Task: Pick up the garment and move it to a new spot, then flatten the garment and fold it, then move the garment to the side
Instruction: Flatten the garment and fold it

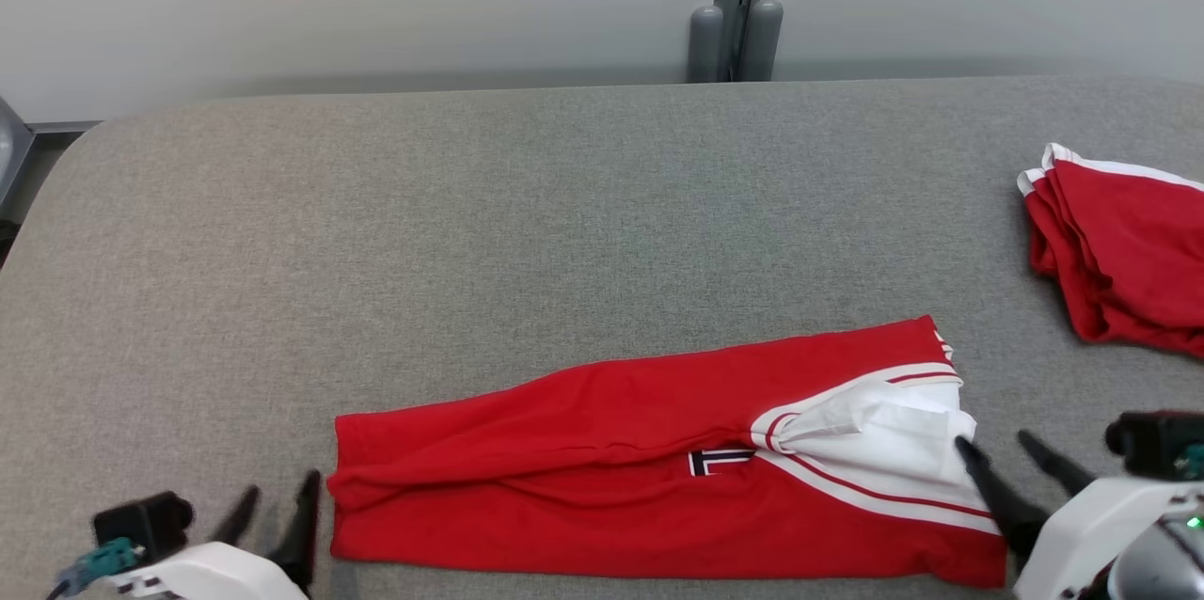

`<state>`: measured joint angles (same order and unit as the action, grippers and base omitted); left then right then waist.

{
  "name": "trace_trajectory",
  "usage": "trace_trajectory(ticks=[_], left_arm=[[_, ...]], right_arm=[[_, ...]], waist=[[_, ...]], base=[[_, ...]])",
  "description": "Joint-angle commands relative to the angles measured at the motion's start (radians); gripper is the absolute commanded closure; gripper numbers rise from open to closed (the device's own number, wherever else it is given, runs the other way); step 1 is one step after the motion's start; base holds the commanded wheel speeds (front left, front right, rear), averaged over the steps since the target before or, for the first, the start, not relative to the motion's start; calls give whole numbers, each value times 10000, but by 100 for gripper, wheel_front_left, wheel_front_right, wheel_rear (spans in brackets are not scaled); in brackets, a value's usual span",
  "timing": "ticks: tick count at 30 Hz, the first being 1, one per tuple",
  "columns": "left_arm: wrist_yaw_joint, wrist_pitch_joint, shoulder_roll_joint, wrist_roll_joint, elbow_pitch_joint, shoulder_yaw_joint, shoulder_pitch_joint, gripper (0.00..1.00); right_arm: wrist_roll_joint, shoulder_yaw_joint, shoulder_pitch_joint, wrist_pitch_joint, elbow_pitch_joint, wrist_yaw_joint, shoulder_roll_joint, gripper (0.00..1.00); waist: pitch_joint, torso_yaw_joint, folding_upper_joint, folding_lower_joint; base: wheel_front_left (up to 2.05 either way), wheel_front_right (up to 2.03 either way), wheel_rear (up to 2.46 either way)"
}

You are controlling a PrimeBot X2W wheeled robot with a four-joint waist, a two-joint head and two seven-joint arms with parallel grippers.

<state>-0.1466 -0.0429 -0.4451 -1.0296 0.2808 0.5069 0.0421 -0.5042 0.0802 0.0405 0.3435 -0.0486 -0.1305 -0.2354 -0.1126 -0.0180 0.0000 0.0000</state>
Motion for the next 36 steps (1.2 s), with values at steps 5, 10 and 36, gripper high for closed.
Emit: trace_trajectory(ticks=[5,10,36], left_arm=[[-1376,-1809,-297,1176,-772,-798,44,0],[-1767,-2186,34,2414,-1558,-845,154,0],[506,-2232,3517,6529,-1151,-3431,-762,0]], right_arm=[[223,-860,-638,831,506,-5,-578,0],[309,-936,-1183,1724,-349,-4,-486,0],[-1302,-281,-3254,1069,-3857,6,-913,100]], waist=[[-30,-150,0,0],[-268,-496,0,0],[-544,-817,0,0]], base=[[0,0,0],[0,0,0],[0,0,0]])
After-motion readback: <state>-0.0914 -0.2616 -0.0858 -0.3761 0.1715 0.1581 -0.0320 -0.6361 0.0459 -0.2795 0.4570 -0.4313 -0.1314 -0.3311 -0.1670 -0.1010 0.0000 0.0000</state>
